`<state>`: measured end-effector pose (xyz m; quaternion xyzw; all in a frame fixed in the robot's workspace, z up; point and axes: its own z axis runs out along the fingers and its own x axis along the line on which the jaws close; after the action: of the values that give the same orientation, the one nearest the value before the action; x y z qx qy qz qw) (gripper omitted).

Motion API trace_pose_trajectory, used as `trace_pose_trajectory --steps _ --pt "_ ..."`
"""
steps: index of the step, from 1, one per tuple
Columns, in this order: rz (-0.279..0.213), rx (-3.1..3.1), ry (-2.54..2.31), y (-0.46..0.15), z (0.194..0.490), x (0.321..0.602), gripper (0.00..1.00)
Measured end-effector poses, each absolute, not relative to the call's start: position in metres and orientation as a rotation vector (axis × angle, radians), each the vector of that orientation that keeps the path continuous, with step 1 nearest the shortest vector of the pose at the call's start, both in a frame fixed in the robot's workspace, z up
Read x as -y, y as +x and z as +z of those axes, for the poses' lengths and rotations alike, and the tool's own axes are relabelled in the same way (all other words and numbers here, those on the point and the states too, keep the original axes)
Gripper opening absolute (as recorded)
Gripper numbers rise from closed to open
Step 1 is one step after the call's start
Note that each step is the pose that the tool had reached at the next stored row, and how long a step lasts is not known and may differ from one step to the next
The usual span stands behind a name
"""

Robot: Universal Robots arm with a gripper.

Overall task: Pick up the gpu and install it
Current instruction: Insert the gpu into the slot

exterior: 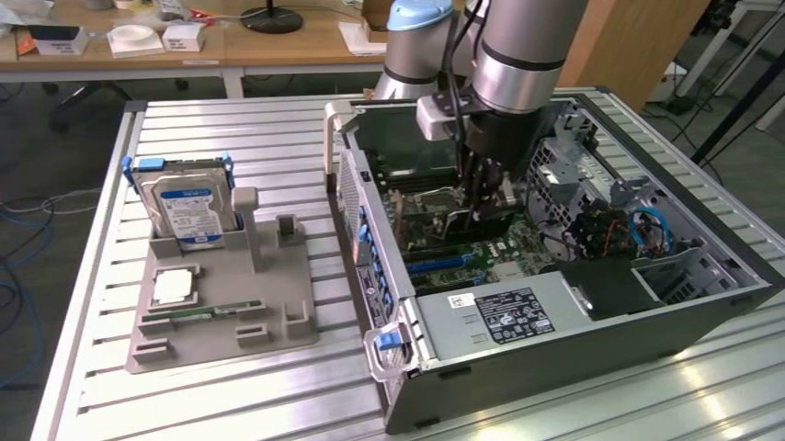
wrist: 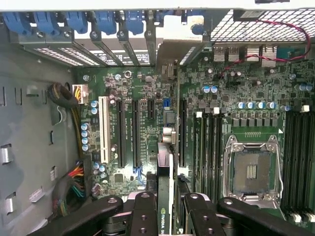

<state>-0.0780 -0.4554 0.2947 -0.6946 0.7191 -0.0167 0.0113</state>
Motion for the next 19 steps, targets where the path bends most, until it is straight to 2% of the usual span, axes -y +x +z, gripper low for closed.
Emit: trace_pose_trajectory --steps 19 --pt "-0.054 -2.245 -2.169 -0.087 0.276 0.456 0.26"
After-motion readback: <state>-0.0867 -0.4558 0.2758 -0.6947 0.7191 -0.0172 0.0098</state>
